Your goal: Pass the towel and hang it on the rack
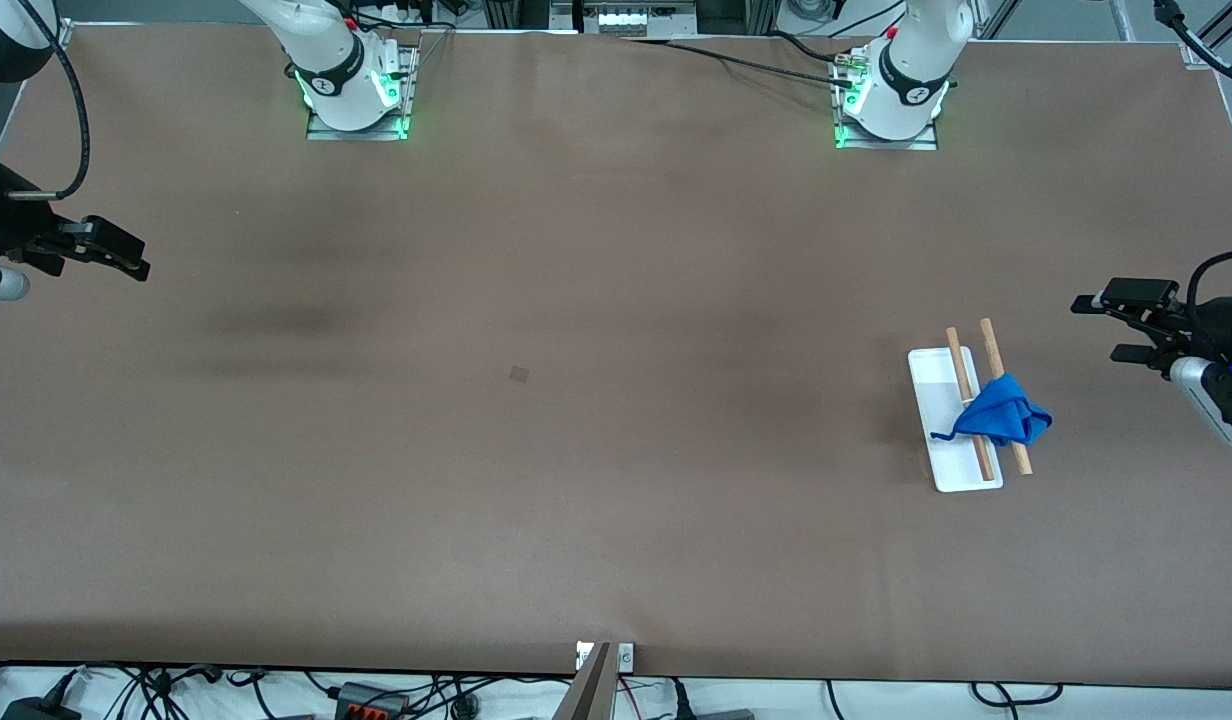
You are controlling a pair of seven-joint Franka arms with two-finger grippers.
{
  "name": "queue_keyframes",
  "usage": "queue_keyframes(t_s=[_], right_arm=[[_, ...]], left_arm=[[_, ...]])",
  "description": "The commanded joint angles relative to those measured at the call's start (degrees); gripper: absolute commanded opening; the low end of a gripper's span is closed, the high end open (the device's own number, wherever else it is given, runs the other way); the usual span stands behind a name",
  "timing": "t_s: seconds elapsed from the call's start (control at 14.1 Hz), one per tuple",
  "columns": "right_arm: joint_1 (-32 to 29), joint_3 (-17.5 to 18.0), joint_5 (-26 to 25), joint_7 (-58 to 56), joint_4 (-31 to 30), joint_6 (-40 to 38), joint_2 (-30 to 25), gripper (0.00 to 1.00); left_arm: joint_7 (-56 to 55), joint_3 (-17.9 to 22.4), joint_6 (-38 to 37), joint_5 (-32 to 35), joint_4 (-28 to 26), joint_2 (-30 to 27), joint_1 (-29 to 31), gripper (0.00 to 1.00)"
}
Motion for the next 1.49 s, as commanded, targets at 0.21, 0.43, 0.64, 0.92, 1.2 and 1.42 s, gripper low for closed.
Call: queue_keyframes(t_s=[0.21, 0.43, 0.64, 0.92, 1.2, 1.42], right_arm=[[-0.2, 0.0, 0.9, 0.6, -0.5, 0.9, -0.8, 1.00], [-0.2, 0.0, 0.9, 0.6, -0.5, 1.0, -0.8, 1.00], [-0.2, 0.0, 0.9, 0.6, -0.5, 1.3, -0.8, 1.00], [-0.2, 0.0, 0.9, 0.6, -0.5, 1.8, -0.8, 1.00], [-0.1, 0.0, 0.9, 0.4, -0.7, 1.8, -1.2, 1.00], [-0.1, 0.0, 0.9, -0.2, -1.1, 1.2, -1.6, 1.00]], left_arm=[[-9.5, 3.9, 0.6, 3.2, -1.4, -7.2, -1.9, 1.00], [-17.7, 3.8, 5.7, 8.2, -10.4, -14.5, -4.7, 1.00], [-25.3, 3.7, 11.9, 11.3, -21.9, -22.3, -7.3, 1.00], [-30.0, 3.7, 17.0, 12.1, -32.1, -29.8, -8.2, 1.00], [-33.3, 3.6, 19.4, 17.2, -36.3, -33.9, -11.1, 1.00], [-39.2, 3.6, 19.4, 17.5, -36.3, -34.3, -12.8, 1.00]])
